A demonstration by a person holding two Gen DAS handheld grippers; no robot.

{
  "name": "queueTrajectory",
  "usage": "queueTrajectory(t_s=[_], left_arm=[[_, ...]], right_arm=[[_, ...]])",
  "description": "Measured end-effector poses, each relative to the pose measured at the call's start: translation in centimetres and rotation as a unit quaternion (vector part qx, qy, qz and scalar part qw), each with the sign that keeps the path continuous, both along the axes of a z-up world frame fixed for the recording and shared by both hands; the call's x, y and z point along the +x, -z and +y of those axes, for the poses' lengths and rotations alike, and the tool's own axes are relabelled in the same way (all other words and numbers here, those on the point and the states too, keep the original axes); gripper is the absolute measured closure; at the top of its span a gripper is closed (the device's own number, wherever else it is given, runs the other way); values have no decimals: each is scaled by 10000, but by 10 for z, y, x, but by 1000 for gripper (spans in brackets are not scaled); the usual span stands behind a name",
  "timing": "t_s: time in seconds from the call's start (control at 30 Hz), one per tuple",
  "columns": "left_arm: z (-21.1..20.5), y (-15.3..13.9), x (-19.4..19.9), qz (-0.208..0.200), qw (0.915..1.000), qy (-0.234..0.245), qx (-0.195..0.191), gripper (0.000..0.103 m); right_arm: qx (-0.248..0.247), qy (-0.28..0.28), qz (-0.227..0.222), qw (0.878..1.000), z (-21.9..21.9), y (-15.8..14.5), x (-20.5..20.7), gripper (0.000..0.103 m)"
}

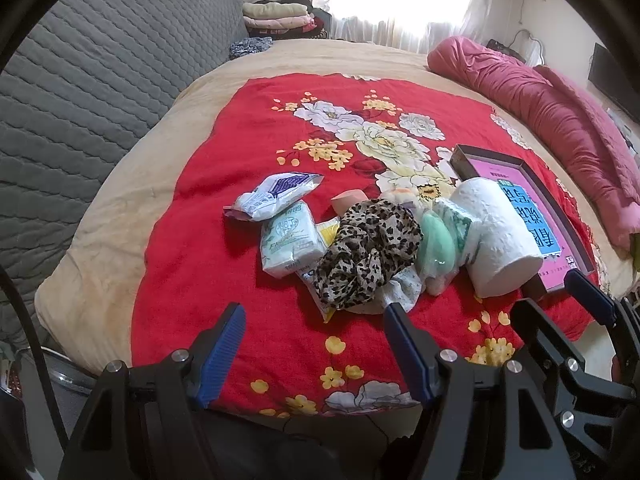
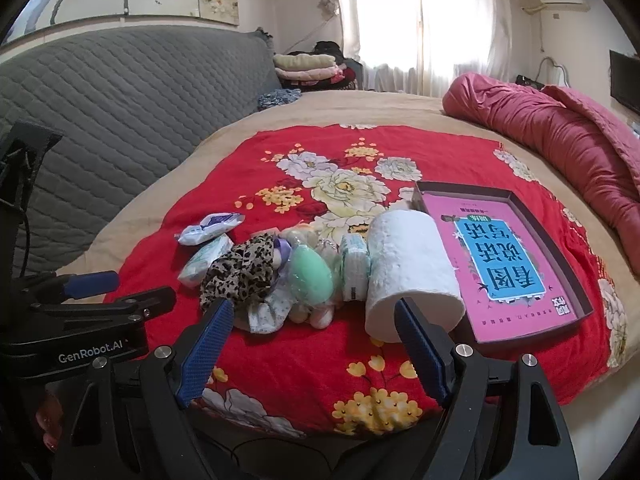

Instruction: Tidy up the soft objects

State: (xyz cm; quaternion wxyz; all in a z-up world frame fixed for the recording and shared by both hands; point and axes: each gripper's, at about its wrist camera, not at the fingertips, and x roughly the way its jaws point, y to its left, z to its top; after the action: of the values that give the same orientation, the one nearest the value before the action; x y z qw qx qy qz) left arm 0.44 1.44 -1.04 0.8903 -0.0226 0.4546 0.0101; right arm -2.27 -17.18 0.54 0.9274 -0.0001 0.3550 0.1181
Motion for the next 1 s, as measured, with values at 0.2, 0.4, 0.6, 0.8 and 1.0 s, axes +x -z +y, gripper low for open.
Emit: queueTrajectory(t_s=[0.2, 0.4, 0.6, 0.8, 1.0], left_arm=[[1, 0, 0, 0, 10000, 9, -8, 32], [1, 0, 0, 2, 10000, 7, -14, 32], [1, 0, 0, 5, 10000, 7, -32, 32], [0, 1, 0, 17, 10000, 21, -44, 32], [1, 4, 1, 38, 9999, -7, -100, 32]], right_arm=[[-11, -8, -10, 10000, 1, 1, 0, 20], [-9, -17, 9, 10000, 0, 1, 0, 20], [-16, -2, 22, 10000, 0, 1, 0, 20], [-18, -1, 20, 10000, 0, 0, 0, 20], [-21, -2, 54, 10000, 0, 1, 1, 20]])
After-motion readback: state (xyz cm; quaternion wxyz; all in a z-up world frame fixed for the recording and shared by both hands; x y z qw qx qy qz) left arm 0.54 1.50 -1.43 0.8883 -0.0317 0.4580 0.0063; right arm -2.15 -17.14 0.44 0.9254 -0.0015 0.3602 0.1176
